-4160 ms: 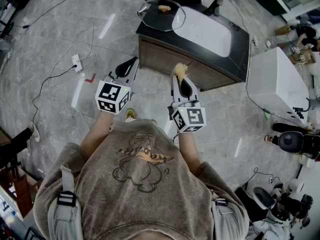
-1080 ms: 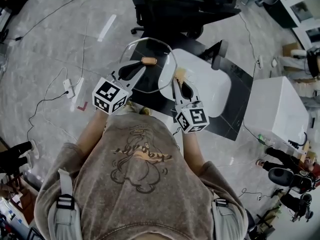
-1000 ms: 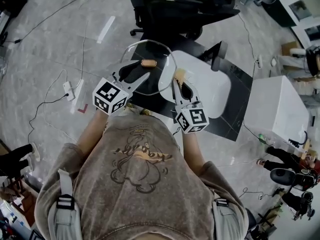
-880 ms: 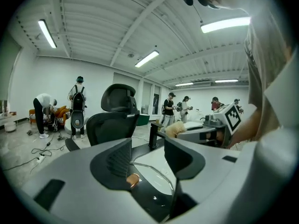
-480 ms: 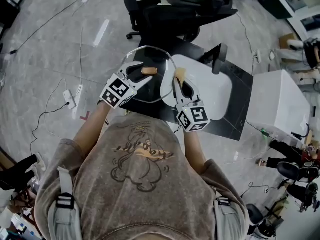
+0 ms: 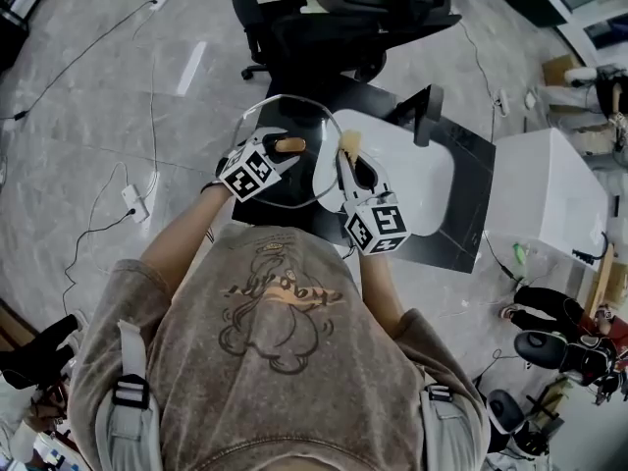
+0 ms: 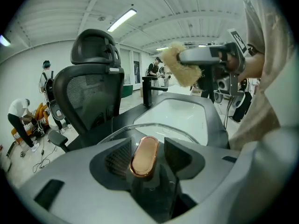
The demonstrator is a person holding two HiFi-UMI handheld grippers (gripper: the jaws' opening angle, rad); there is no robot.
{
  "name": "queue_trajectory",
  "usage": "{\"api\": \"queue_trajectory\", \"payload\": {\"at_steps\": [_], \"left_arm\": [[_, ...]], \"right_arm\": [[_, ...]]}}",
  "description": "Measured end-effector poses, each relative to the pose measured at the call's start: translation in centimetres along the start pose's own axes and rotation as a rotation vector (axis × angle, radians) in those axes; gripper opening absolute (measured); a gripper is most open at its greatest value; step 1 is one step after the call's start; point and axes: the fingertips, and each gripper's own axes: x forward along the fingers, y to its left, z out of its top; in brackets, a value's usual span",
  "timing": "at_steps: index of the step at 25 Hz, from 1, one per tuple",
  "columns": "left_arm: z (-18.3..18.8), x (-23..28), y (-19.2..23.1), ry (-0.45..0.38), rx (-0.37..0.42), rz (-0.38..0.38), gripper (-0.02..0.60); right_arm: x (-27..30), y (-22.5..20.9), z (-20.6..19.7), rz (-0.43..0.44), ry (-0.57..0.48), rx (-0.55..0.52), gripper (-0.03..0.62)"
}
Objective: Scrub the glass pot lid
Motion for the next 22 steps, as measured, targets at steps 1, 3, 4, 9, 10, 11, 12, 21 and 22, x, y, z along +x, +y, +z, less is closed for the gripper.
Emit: {"api": "queue_trajectory", "payload": {"at_steps": [1,3,4,9,10,11,12,21,22], "left_arm": [[-0.2,0.5,-0.1,0.012,0.01,-0.007,0.216],[-0.5,1.3,-0.2,0.03,0.025,-0.018,0.216],[-0.6,1.6,-0.1,0.034,0.031,-0.02,0.216],[-1.1,2.8,0.3,0.064,0.053,-0.032,0.216],[-1.3,2.9,0.3,0.07,0.055,-0.04,0.216],[-1.4,3.1,0.3,0.072,0.056,-0.049,0.216],[-1.5,3.2,0.3,0.073,0.056,-0.058,0.216],[-1.7,3.4,0.1,0.088,0.071,-0.081,0.212],[-1.7,3.3,0.1,0.09,0.074,-0.084,0.21]], "right_arm": [[0.0,-0.1,-0.1,-0.003,0.002,0.002,0.04],[0.0,-0.4,-0.3,-0.011,0.007,0.007,0.04],[0.0,-0.5,-0.4,-0.015,0.01,0.009,0.04],[0.0,-1.3,-0.8,-0.031,0.021,0.018,0.04],[0.1,-1.4,-0.8,-0.035,0.022,0.019,0.04],[0.1,-1.5,-0.9,-0.037,0.024,0.019,0.04],[0.2,-1.6,-0.9,-0.039,0.025,0.019,0.04],[1.4,-2.7,-1.6,-0.037,0.059,0.026,0.04],[1.7,-2.9,-1.8,-0.029,0.07,0.025,0.04]]}}
